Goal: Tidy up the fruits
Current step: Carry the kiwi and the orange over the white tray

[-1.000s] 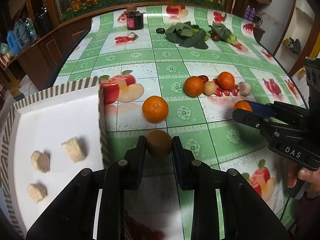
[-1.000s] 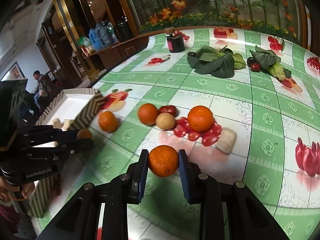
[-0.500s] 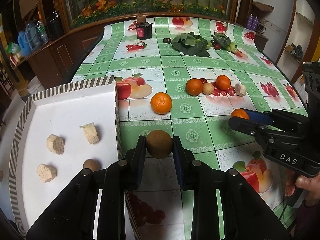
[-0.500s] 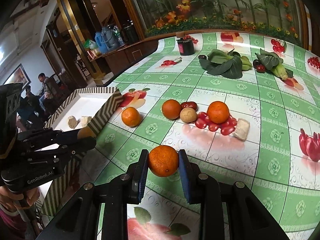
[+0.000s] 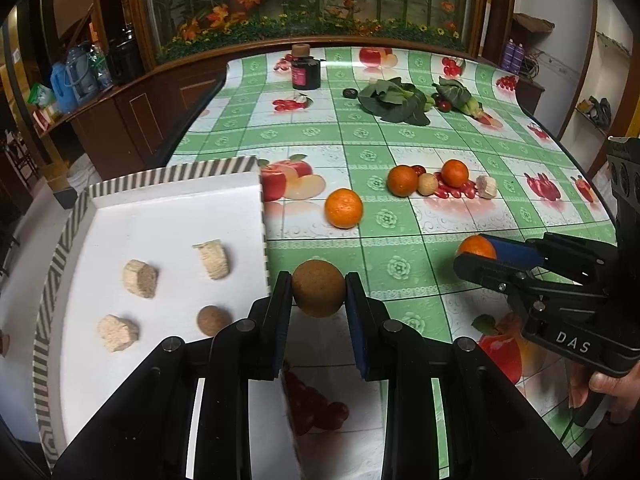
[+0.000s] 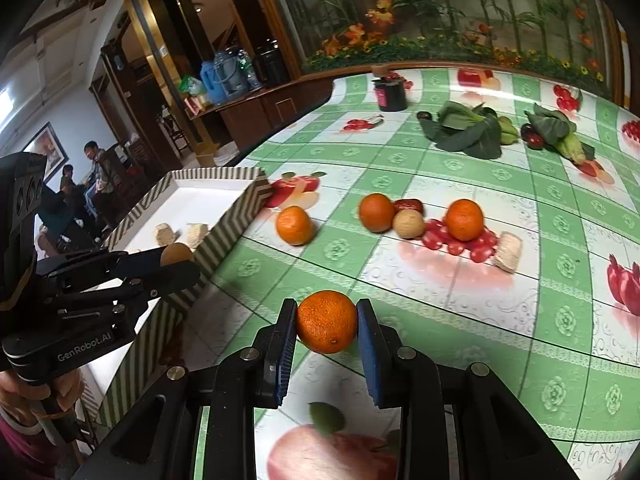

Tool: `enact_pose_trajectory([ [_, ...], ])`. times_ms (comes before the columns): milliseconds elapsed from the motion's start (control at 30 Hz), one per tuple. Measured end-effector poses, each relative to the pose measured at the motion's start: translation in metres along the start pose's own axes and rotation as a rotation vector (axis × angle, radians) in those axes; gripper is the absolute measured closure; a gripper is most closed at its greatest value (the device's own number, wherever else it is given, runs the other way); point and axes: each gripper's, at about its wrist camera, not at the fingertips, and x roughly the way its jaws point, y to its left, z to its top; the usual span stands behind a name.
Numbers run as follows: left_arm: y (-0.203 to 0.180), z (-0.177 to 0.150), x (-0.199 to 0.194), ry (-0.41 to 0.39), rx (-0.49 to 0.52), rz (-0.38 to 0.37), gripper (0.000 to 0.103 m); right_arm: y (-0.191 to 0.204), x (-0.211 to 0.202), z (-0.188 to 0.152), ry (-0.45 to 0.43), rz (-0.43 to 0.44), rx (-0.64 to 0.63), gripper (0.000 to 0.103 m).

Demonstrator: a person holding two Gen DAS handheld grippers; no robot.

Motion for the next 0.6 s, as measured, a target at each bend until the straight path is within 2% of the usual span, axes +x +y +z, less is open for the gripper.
enact_pose_trajectory([
  [600,0.045,-0.013,-0.013,-0.018,-0.065,0.061,0.077,0.051,0.014,0.010,0.017,0.052,-0.095,0.074],
])
